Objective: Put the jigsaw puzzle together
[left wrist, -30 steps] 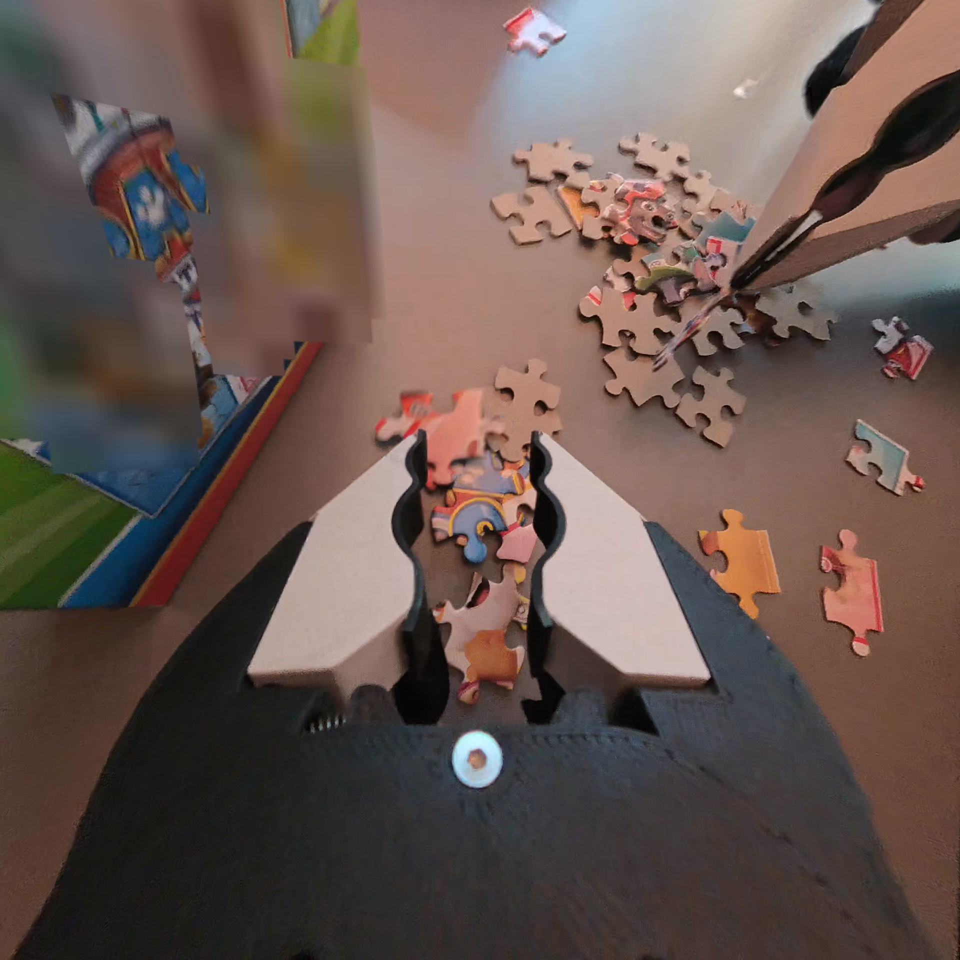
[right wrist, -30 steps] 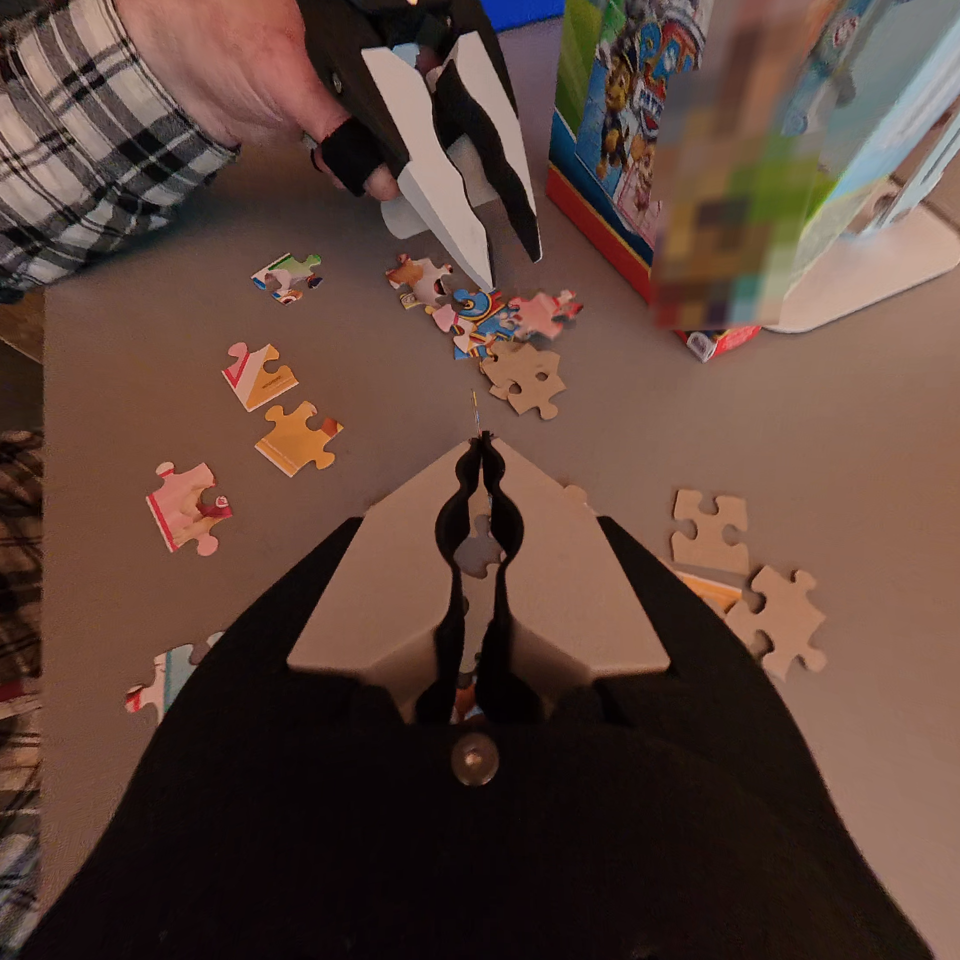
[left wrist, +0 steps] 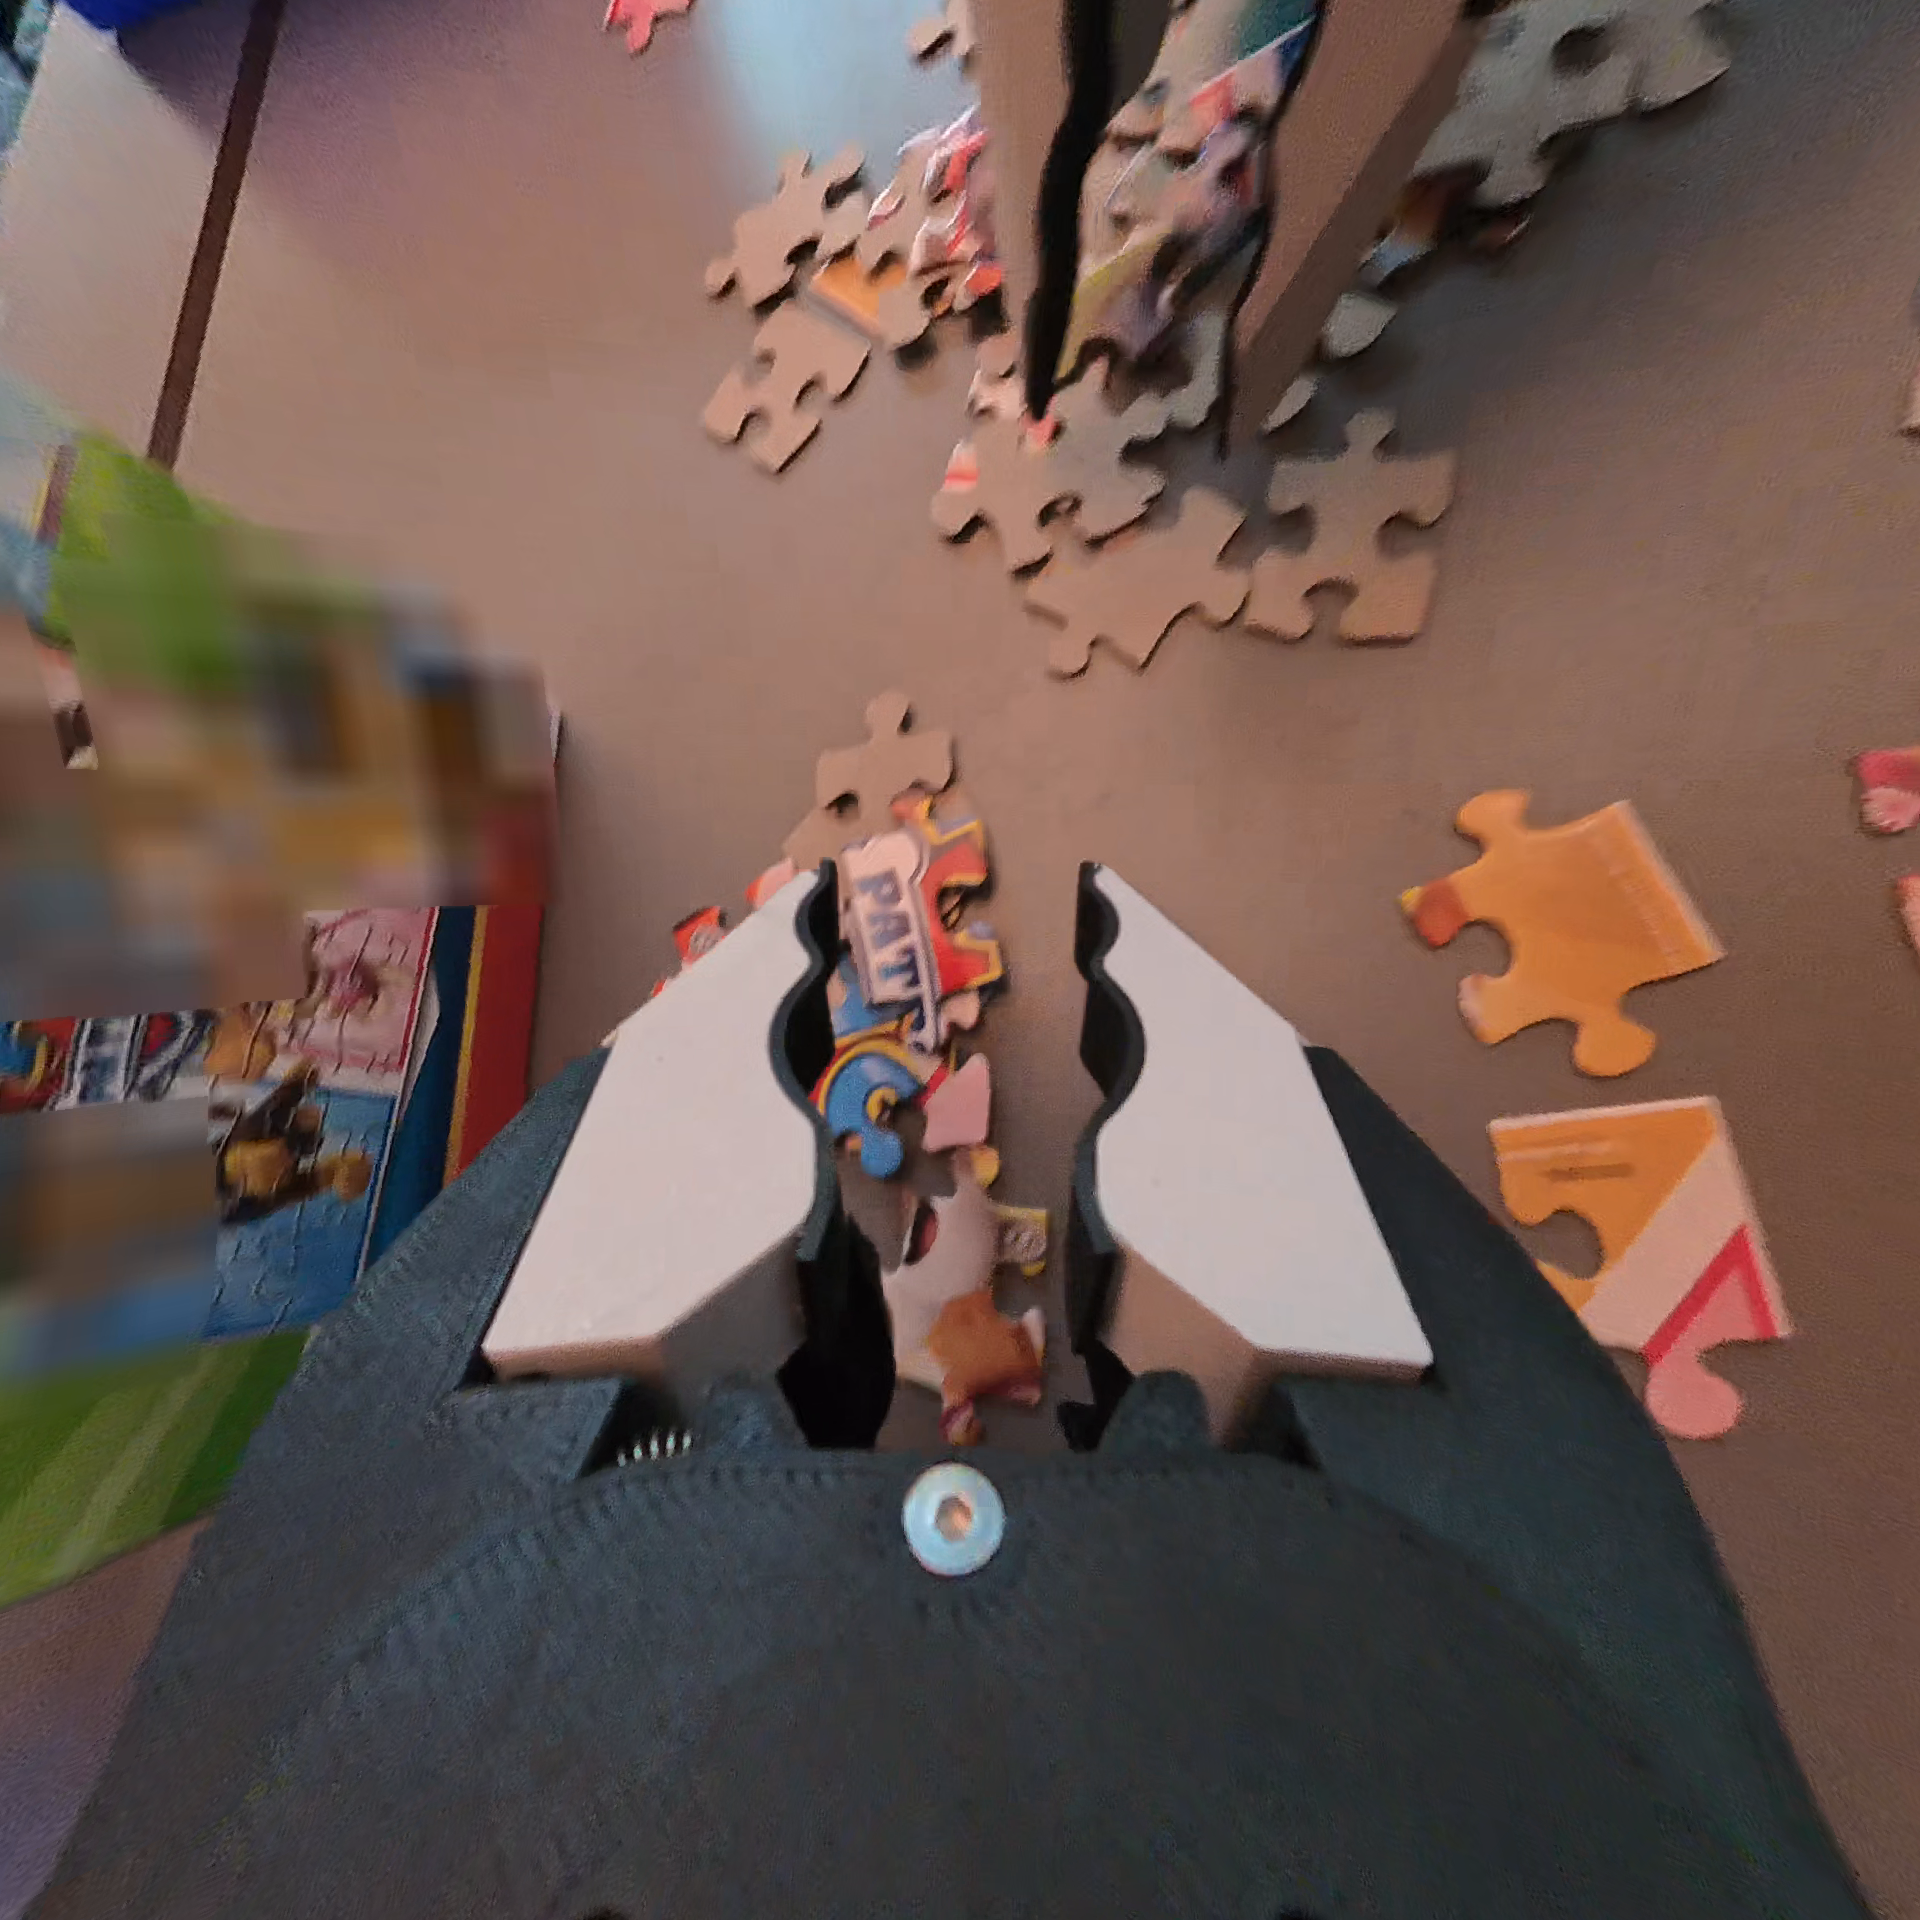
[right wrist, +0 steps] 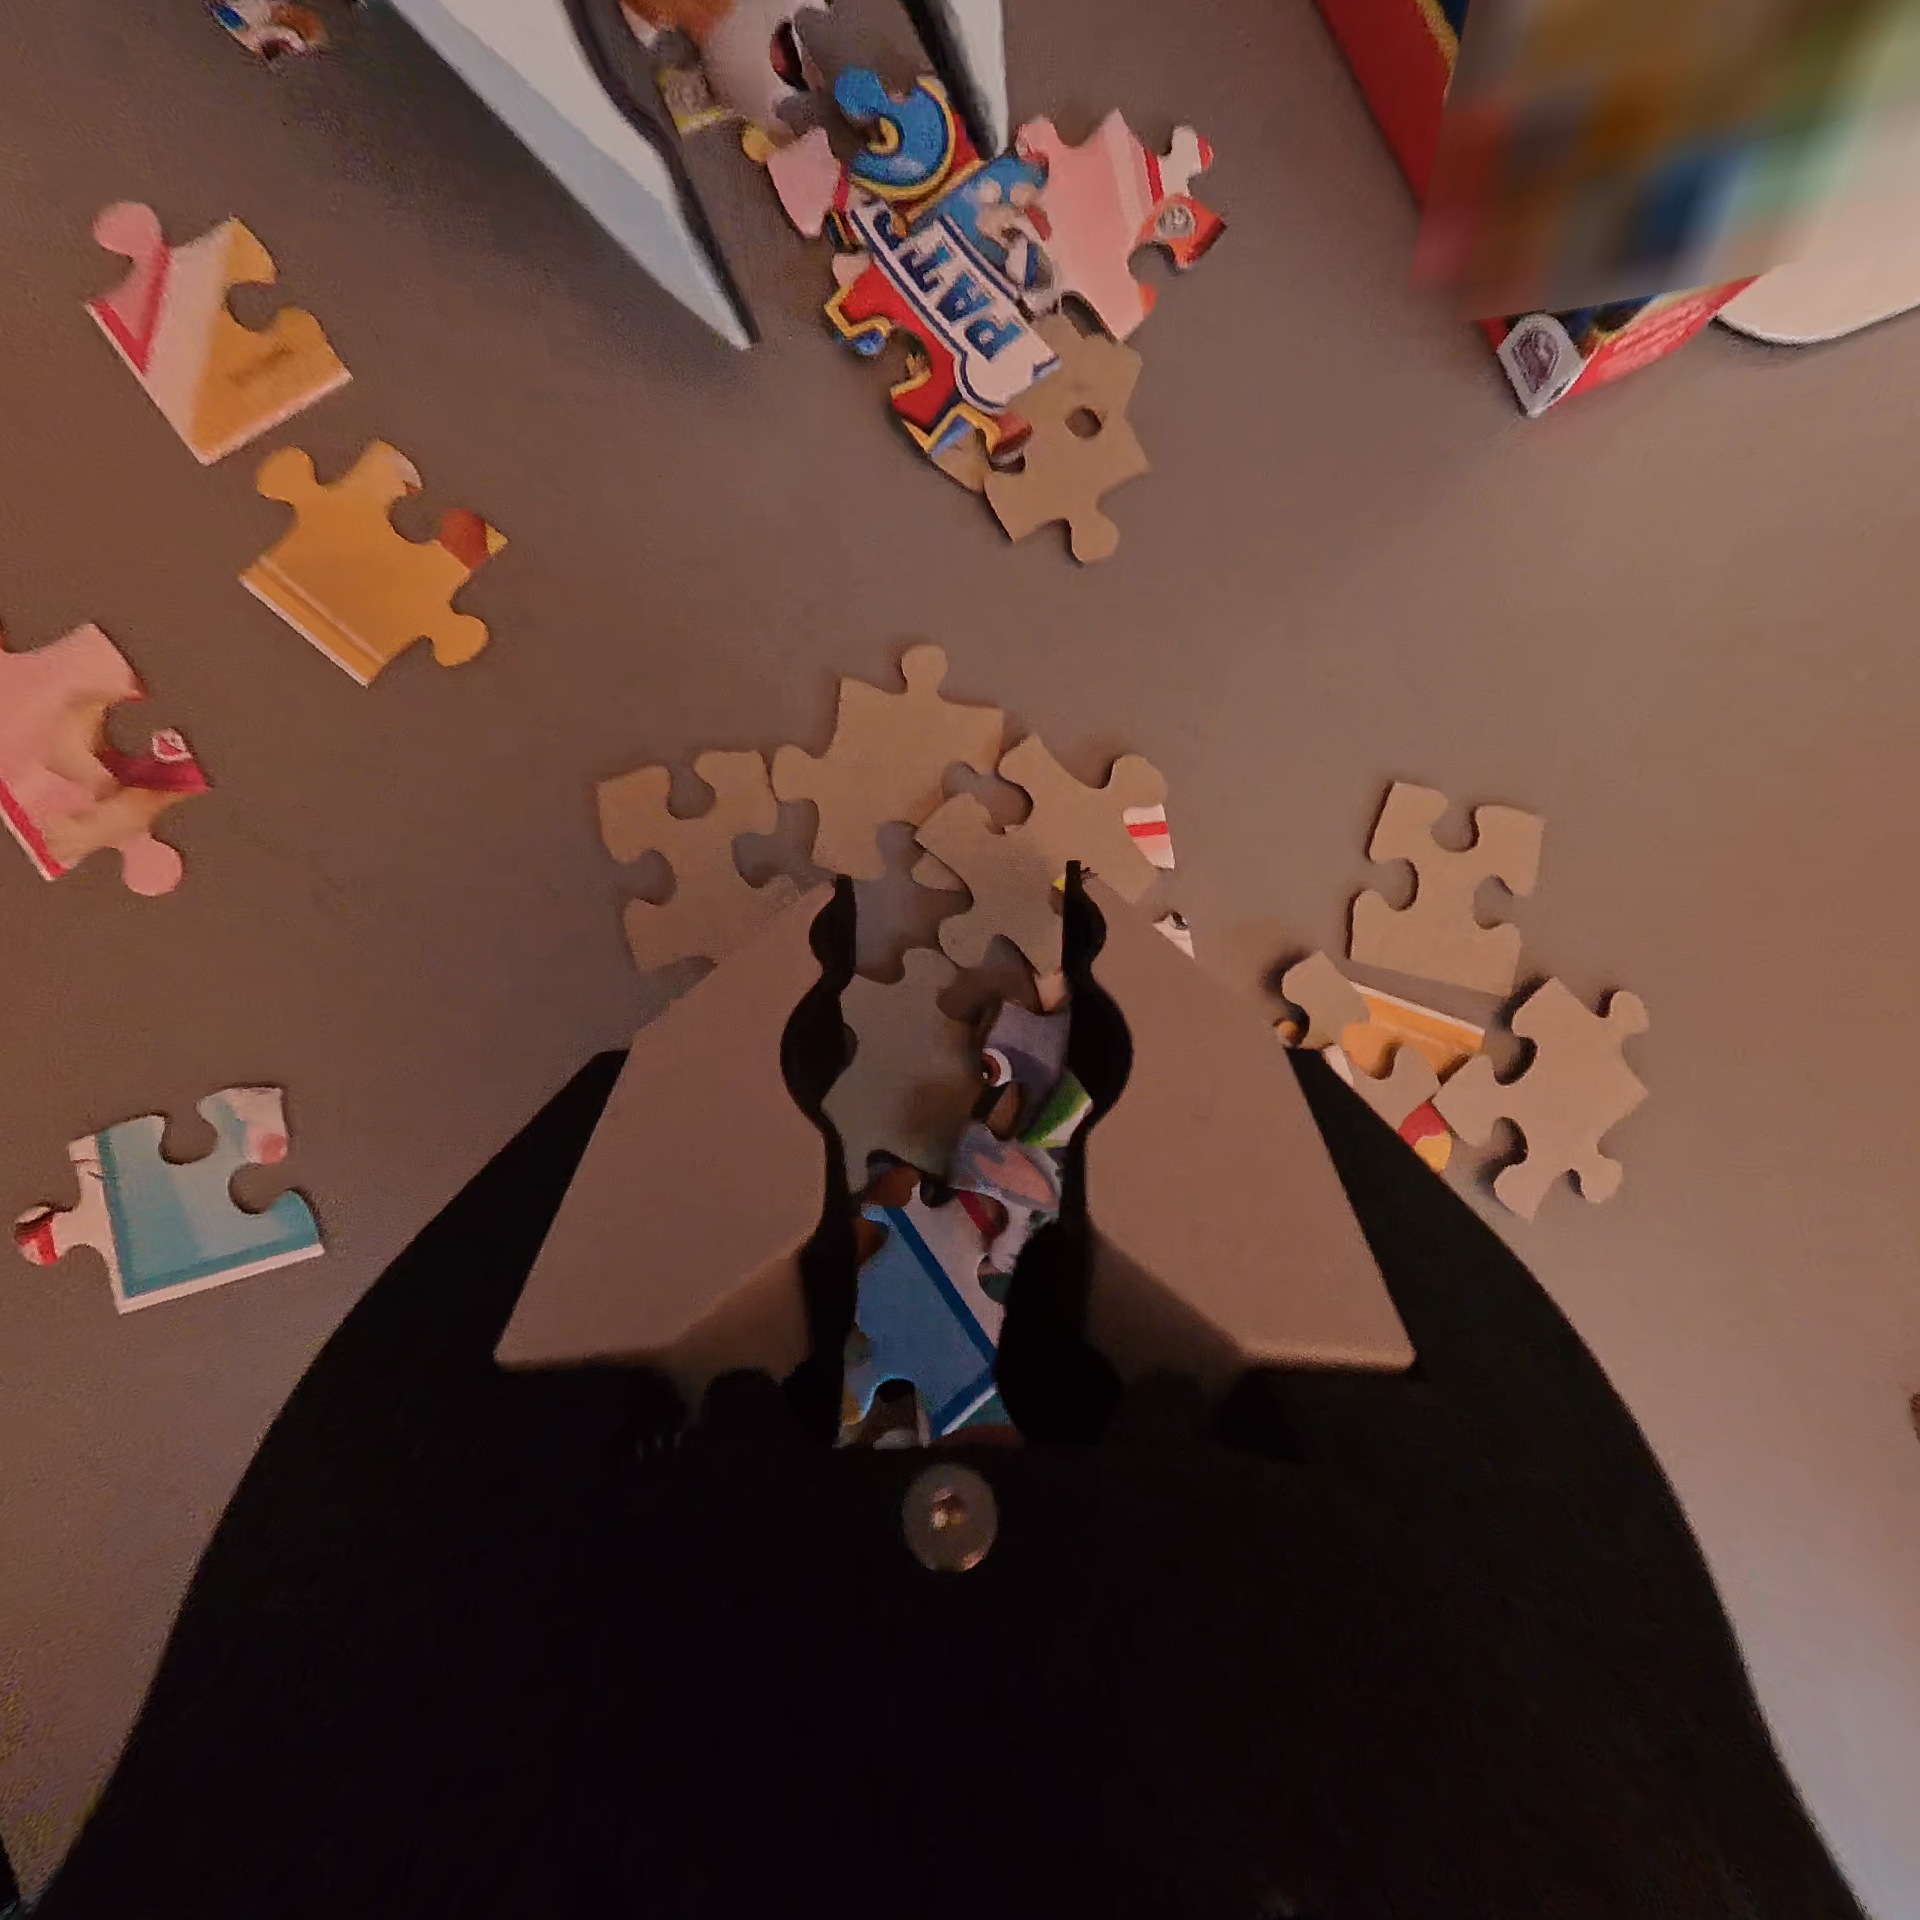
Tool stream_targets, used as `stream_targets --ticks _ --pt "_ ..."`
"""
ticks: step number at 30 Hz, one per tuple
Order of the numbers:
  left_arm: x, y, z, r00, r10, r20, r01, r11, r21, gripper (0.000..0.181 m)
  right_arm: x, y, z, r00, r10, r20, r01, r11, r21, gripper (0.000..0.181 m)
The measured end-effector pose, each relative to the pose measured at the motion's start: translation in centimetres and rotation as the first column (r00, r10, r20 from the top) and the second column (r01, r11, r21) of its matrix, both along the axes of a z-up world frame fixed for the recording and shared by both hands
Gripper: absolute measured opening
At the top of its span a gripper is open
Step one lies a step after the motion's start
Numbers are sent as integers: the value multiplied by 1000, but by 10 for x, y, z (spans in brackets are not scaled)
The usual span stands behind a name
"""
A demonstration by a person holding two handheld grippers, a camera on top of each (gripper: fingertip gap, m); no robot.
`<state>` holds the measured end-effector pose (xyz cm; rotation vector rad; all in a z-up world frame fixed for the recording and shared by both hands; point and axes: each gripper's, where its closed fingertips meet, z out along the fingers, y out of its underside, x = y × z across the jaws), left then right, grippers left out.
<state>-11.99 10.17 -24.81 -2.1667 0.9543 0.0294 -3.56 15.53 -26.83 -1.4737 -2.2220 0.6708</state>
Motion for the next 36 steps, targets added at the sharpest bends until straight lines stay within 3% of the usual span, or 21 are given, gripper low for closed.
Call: stream_targets --ticks 3,7,14,17,21,22,23,26,31,36 --pt "26 6 -2 998 -69 8 69 997 -21 43 0 5 -6 1000 -6 19 6 1000 -7 37" --pt "49 16 -10 992 -125 -4 124 990 -67 44 -2 6 -7 1000 -9 11 10 998 -63 15" --pt "68 30 -21 986 -165 12 166 983 -84 43 -1 -4 -1 1000 1 -30 -6 987 -160 14" --pt "74 34 -16 982 -186 -24 186 982 -14 39 -1 -11 10 998 5 -63 -19 972 -233 14" --pt "73 35 -7 975 -205 -88 211 975 64 19 -1 -15 23 996 11 -83 -37 948 -315 14" --pt "75 34 -3 974 -213 -74 219 972 83 1 -2 -15 28 995 6 -102 -40 940 -339 2" --pt "73 34 0 977 -206 -62 211 973 90 0 -5 -12 34 992 -15 -122 -30 934 -356 10" --pt "52 35 7 989 -134 -69 140 986 92 0 -4 7 36 990 -50 -132 12 962 -273 23" --pt "19 29 18 999 -46 -10 47 996 79 0 8 22 16 998 -37 -47 32 994 -106 28" --pt "-2 21 3 999 38 -17 -38 998 -46 1 13 30 7 999 -45 -16 44 999 -28 34"
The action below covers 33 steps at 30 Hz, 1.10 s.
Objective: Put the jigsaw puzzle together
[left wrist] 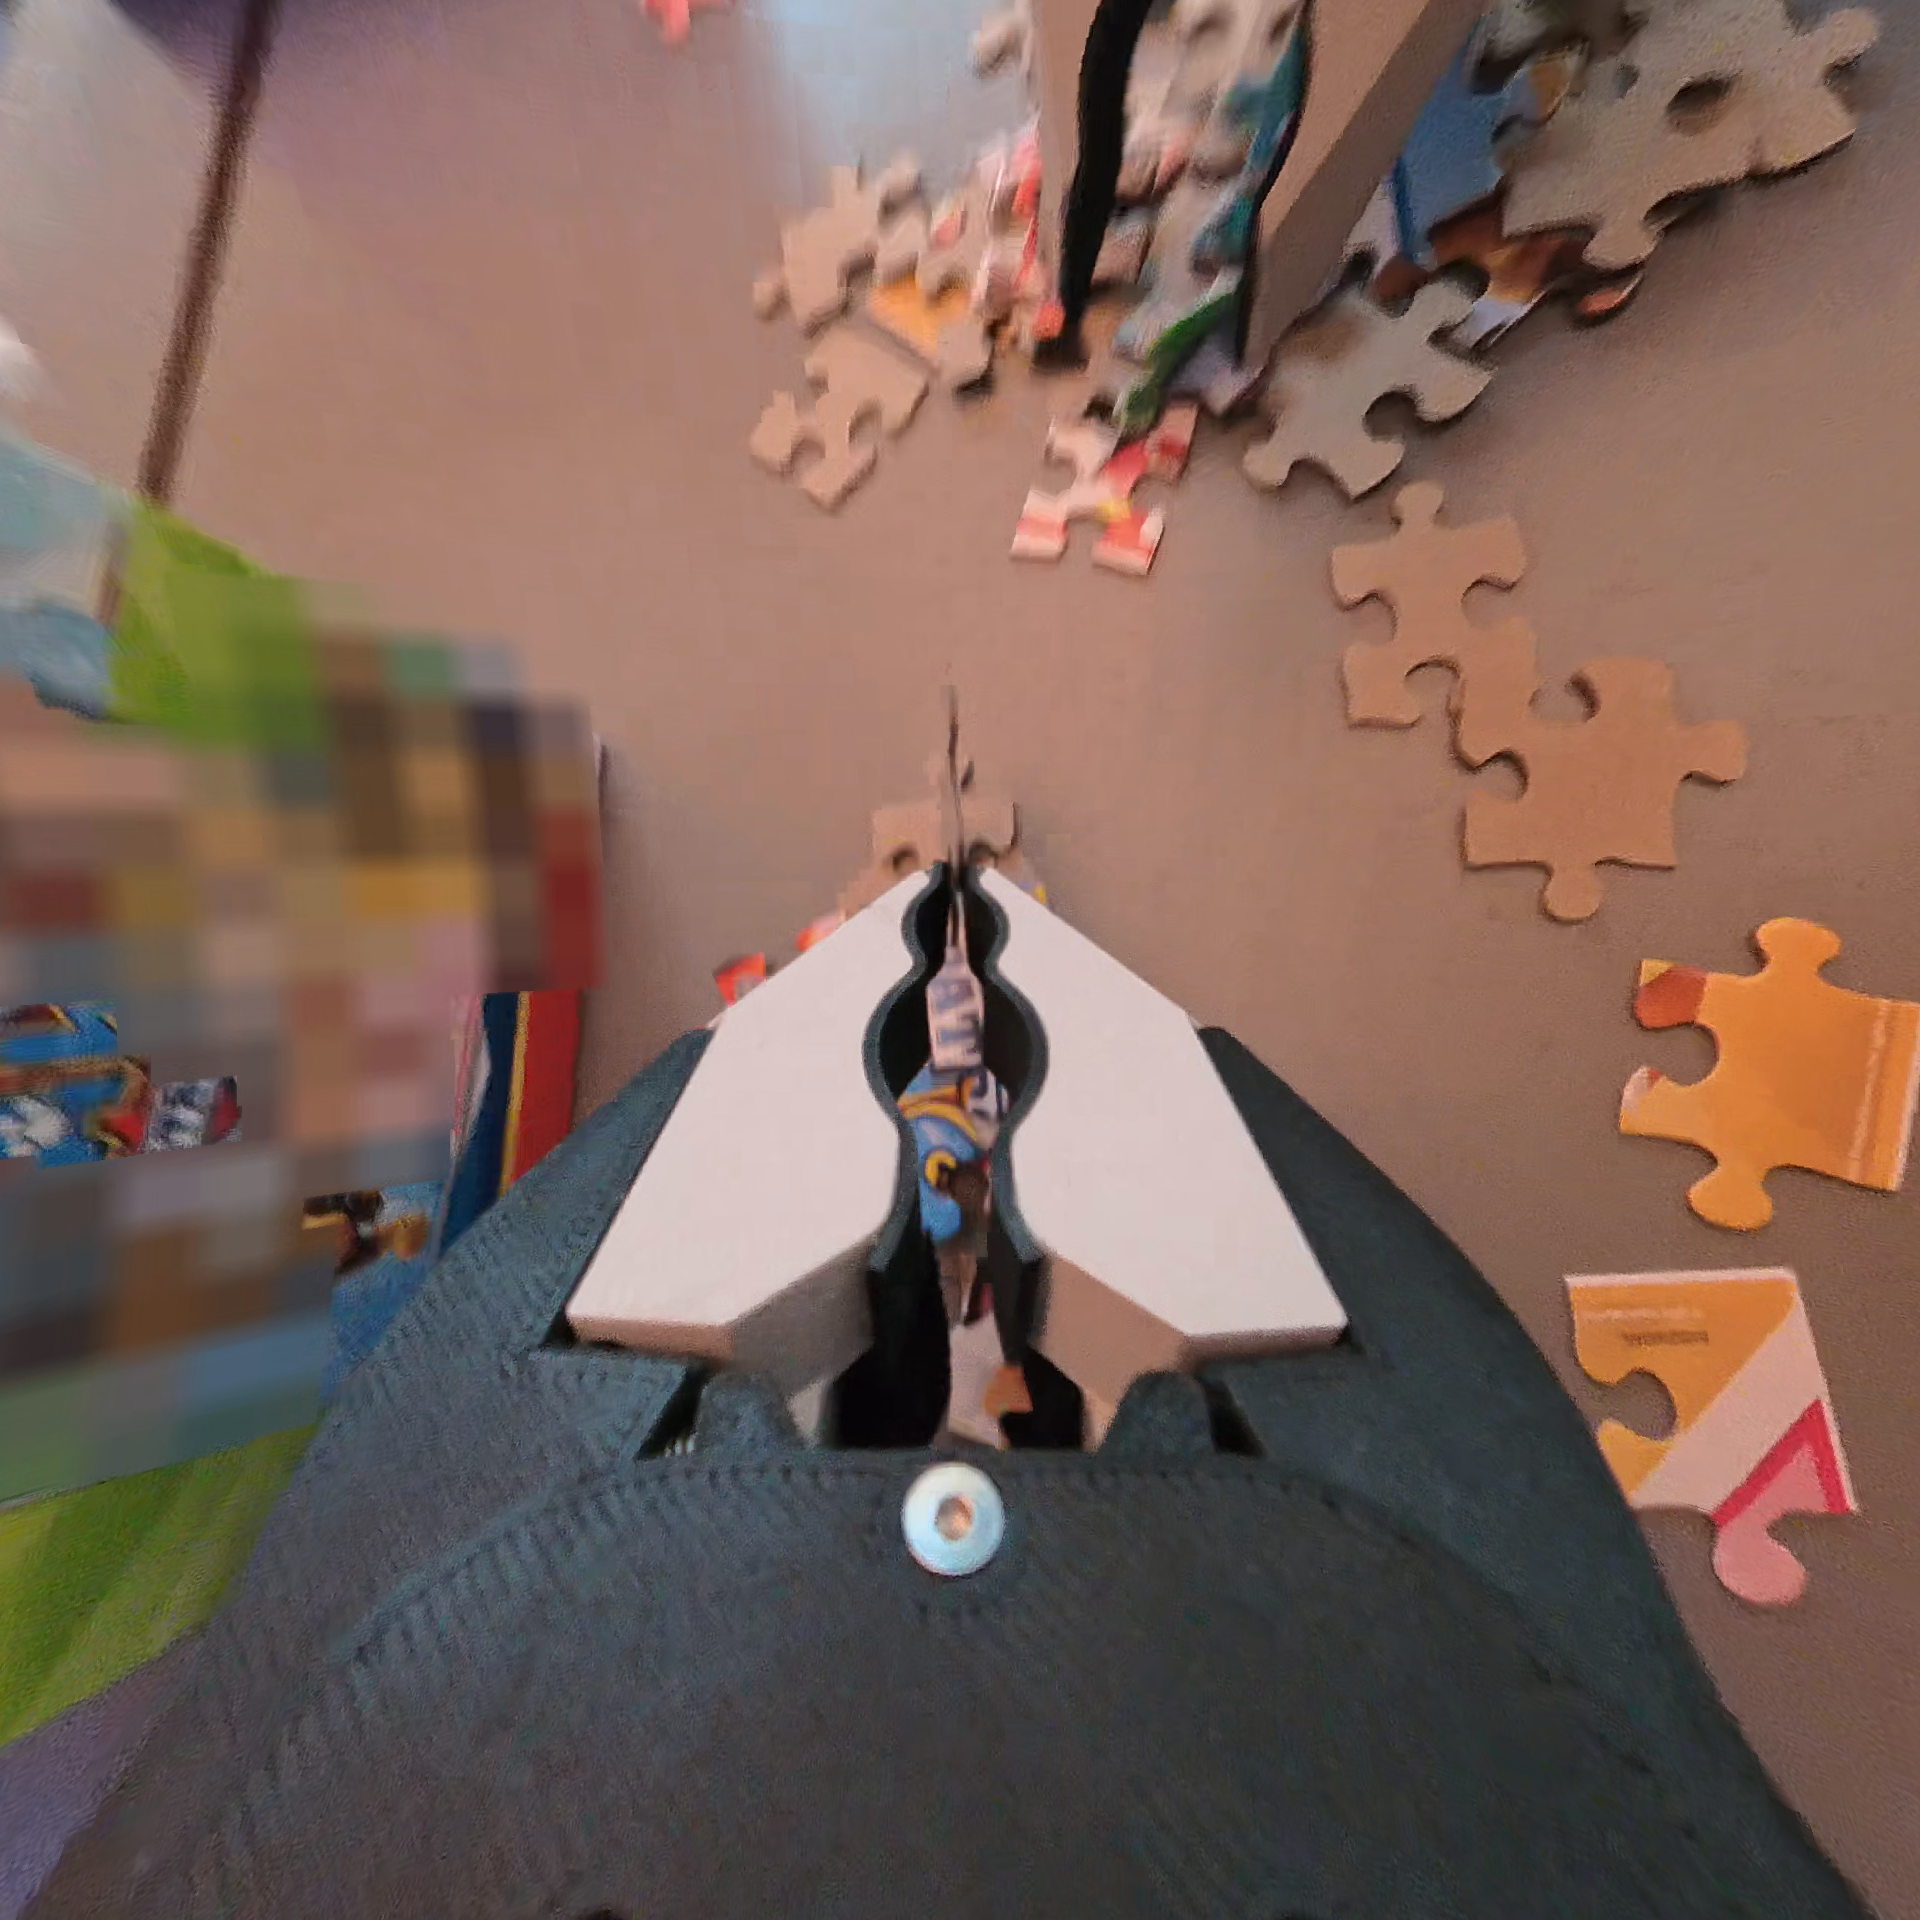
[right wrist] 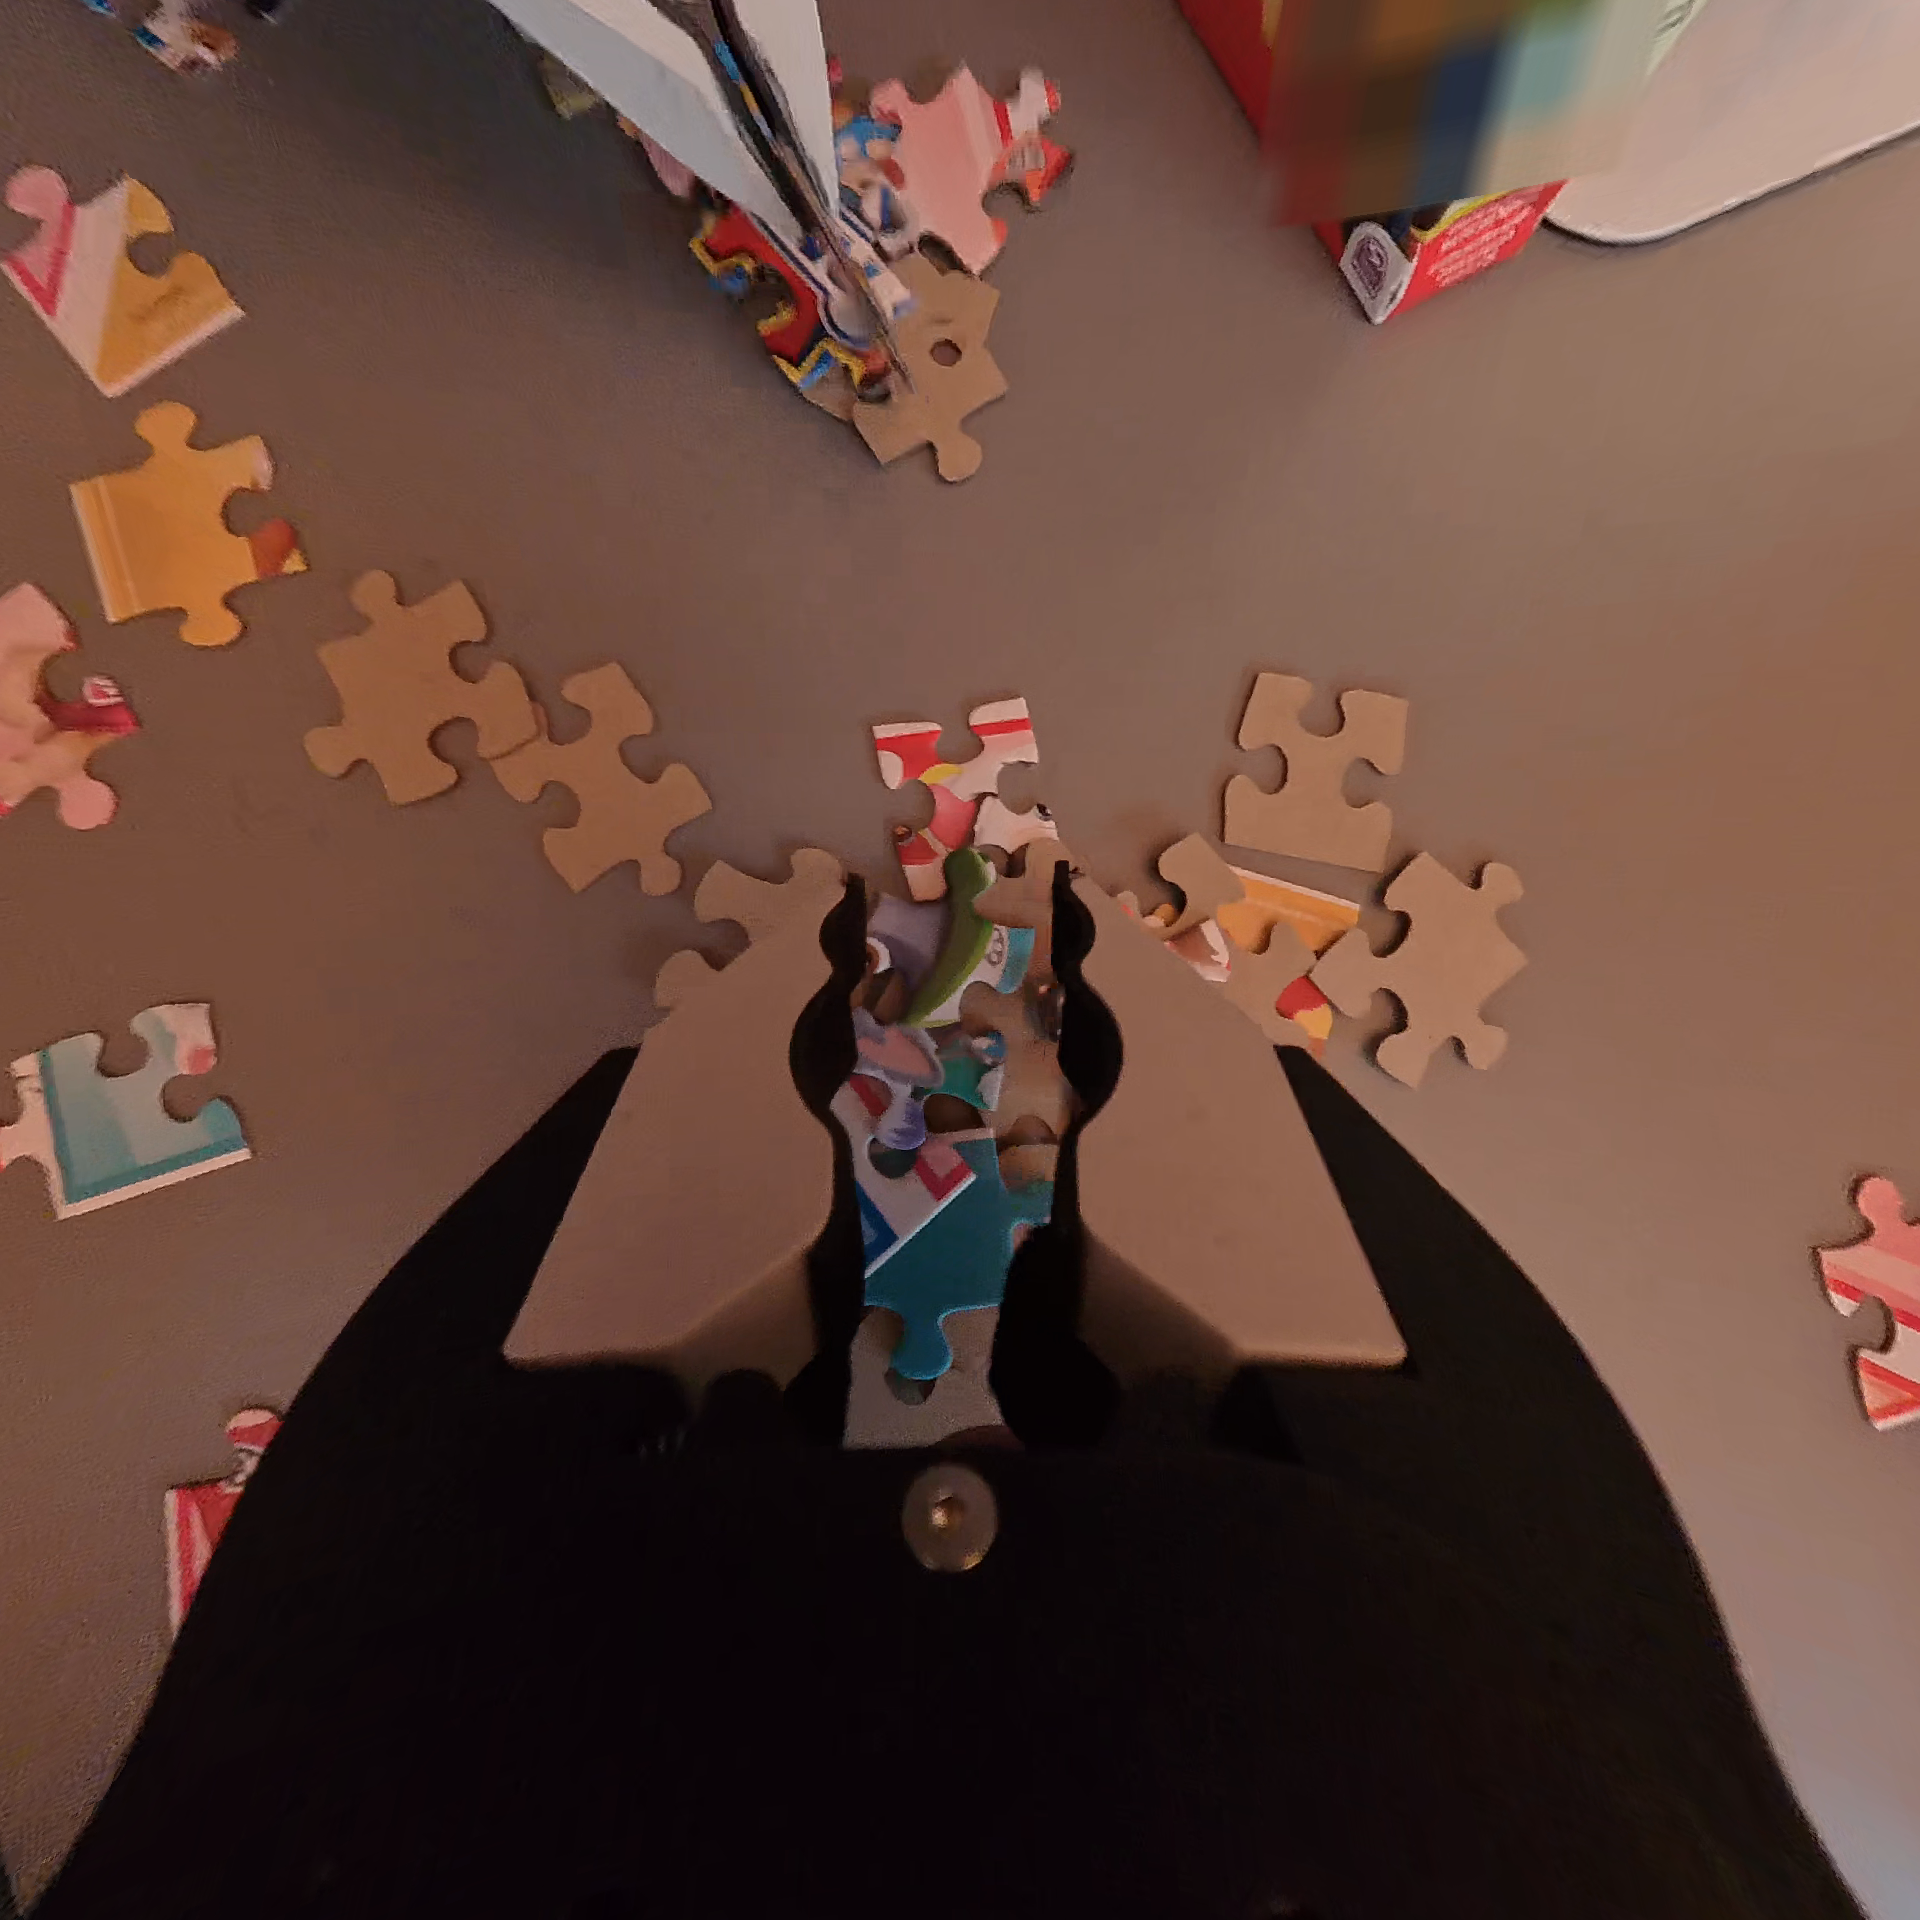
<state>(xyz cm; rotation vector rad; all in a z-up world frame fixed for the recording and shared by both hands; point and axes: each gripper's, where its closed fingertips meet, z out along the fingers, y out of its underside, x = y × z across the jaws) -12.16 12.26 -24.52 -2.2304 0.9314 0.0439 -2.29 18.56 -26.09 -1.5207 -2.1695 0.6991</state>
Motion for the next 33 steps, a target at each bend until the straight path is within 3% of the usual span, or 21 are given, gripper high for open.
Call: stream_targets --ticks 3,5,9,14,18,23,26,29,33 --pt "-21 -3 -13 993 115 38 -111 989 -100 19 -2 4 -9 999 -5 35 4 1000 19 36" --pt "-26 -3 -9 988 139 60 -134 987 -83 39 -4 1 -11 999 -4 34 4 1000 -15 31" --pt "31 -16 4 984 -67 164 79 995 -68 51 0 -20 2 998 60 -5 -60 997 -56 32" --pt "89 -29 -22 962 -235 137 257 952 -169 74 10 -44 -2 990 142 26 -140 987 -75 44" --pt "84 -23 -27 972 -199 122 219 960 -174 67 5 -58 -13 982 184 44 -181 981 -65 46" --pt "28 -9 -23 999 -37 -2 36 990 -135 62 -43 -50 -11 994 108 -34 -107 994 12 35" --pt "-5 -7 -19 996 60 -69 -67 992 -111 62 -52 -48 1 994 104 -35 -104 995 5 50" --pt "-1 -5 -8 998 60 -3 -60 996 -59 61 -31 -38 31 994 87 -71 -89 996 -31 49" --pt "39 2 -2 998 -66 2 66 997 -32 58 31 -18 35 998 64 -2 -64 998 10 48"
